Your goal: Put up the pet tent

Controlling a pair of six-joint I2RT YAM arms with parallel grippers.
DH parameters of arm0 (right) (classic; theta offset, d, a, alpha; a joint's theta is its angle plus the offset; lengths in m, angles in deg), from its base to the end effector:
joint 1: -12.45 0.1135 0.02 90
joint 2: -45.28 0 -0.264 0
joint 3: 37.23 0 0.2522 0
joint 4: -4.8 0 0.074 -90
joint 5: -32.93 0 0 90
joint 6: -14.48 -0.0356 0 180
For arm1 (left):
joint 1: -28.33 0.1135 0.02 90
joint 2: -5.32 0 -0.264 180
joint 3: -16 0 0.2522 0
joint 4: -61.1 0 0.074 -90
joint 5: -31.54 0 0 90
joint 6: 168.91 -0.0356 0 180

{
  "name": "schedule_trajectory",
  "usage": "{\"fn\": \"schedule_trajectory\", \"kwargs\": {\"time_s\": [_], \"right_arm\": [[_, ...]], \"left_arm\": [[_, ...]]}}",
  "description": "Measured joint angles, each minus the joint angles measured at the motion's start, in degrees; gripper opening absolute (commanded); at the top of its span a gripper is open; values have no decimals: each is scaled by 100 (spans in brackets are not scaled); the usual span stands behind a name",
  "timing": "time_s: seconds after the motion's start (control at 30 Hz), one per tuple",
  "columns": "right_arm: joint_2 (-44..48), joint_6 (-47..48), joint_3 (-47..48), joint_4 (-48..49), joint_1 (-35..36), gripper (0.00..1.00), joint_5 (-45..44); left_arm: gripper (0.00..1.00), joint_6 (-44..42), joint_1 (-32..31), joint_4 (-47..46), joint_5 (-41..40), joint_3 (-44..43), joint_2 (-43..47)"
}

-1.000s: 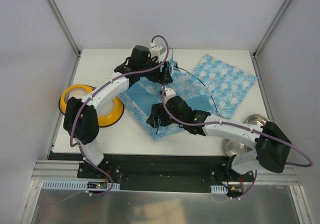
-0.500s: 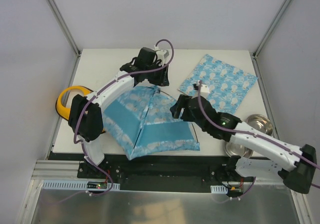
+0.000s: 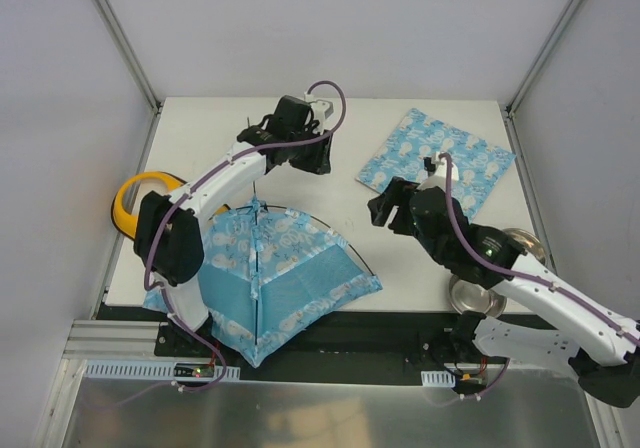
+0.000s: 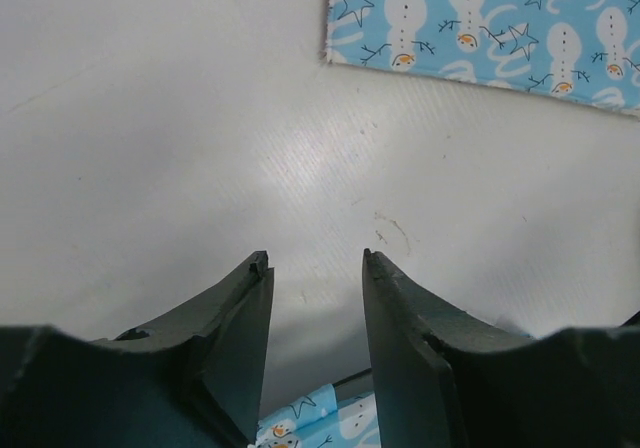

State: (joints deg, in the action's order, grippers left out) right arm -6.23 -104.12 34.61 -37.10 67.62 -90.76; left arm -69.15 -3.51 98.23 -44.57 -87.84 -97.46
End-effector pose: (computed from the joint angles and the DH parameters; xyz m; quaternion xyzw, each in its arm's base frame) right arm 0.1239 0.1435 0.3697 -0.0233 0.8077 0.1809 0.5606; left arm 0.3509 -0.2279 0.3117 0.2232 0.8579 -0.2606 0.3825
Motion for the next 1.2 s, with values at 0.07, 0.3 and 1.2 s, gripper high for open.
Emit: {"fn": "schedule_trajectory", "kwargs": {"time_s": [0.07,0.3,1.2], "right_arm": [[-153,63,-4,31,-111,76,323],[-898,260,-127,844,-1220,78,2369],[-7962,2223,5311,396,-1687,65,8828]], "left_arm": [[47,9,0,22,-184,2,103],[58,164,0,192,-1224,181,1252],[69,955,2,1292,-2446,1161,4009]]}}
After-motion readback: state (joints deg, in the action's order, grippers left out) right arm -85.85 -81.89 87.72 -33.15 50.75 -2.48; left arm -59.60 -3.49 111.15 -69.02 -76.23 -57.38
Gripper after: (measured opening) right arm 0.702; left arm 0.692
